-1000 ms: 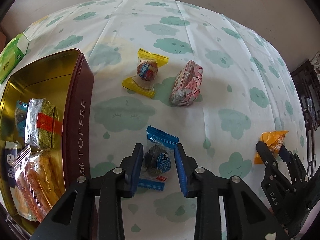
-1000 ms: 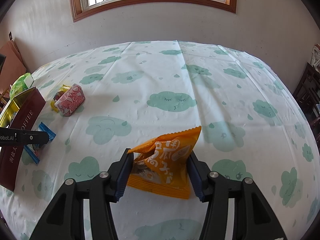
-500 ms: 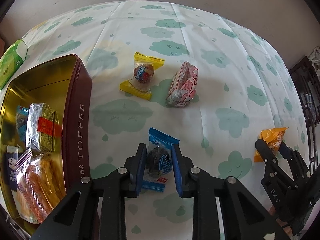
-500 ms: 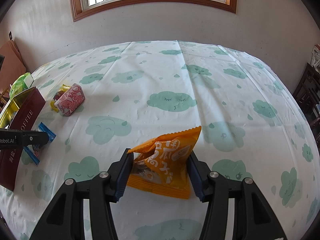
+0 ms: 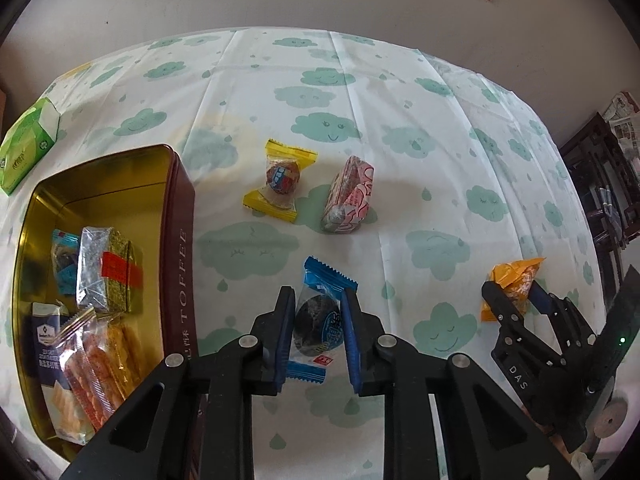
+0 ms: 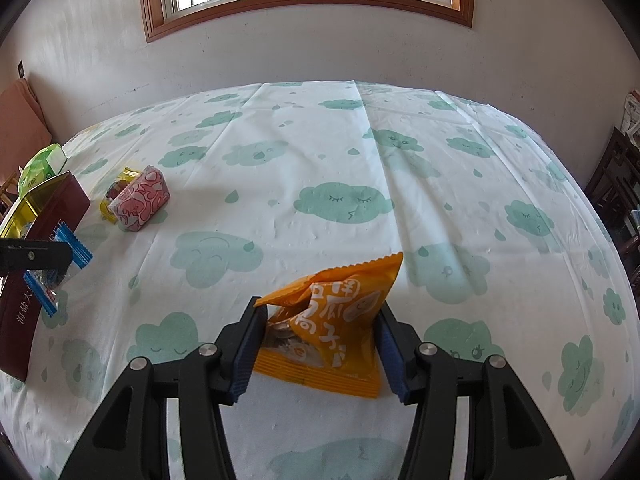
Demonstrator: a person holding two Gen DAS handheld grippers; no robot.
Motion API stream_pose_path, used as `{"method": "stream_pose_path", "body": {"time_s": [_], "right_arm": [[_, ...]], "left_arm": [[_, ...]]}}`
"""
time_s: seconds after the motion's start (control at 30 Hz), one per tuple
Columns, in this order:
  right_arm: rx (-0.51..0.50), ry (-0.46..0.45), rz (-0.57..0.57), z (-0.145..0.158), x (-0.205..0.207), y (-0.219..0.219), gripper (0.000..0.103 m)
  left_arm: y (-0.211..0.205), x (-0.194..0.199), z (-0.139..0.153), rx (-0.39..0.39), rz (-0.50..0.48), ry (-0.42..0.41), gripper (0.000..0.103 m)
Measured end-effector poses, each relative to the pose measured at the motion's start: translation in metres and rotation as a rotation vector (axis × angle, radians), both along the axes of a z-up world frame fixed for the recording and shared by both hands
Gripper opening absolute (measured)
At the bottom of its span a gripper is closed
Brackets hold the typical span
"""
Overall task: Organize snacks
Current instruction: 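Carry the blue candy into the tin and open the left gripper while the right gripper holds the orange bag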
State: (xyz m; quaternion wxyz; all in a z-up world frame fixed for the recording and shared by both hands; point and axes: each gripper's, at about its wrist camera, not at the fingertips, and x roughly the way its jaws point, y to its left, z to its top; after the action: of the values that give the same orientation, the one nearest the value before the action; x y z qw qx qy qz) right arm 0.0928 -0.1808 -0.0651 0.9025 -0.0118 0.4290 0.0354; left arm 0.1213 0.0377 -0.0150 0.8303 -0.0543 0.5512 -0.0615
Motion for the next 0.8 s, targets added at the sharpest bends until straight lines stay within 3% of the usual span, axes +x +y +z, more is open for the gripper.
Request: {"method": "stream_pose_path", "body": {"time_s": [0.2,0.4,0.8], "right_arm": [[-0.001,0.0,0.0,0.0,0.0,0.0,0.055],[-0.002,0.0,-0.001,0.0,0.0,0.001,0.055],[-0.014,0.001,0.0,0.0,0.001,-0.001,0.055]], "left_arm": [[0.026,-0.003,0.024,0.032,0.024,-0.052,0.02],[0.081,-0.001,0.039,0.106,0.108,-0.094,0.02],[0.175,0.007,0.02,0.206,0.269,-0.048,0.02]]}}
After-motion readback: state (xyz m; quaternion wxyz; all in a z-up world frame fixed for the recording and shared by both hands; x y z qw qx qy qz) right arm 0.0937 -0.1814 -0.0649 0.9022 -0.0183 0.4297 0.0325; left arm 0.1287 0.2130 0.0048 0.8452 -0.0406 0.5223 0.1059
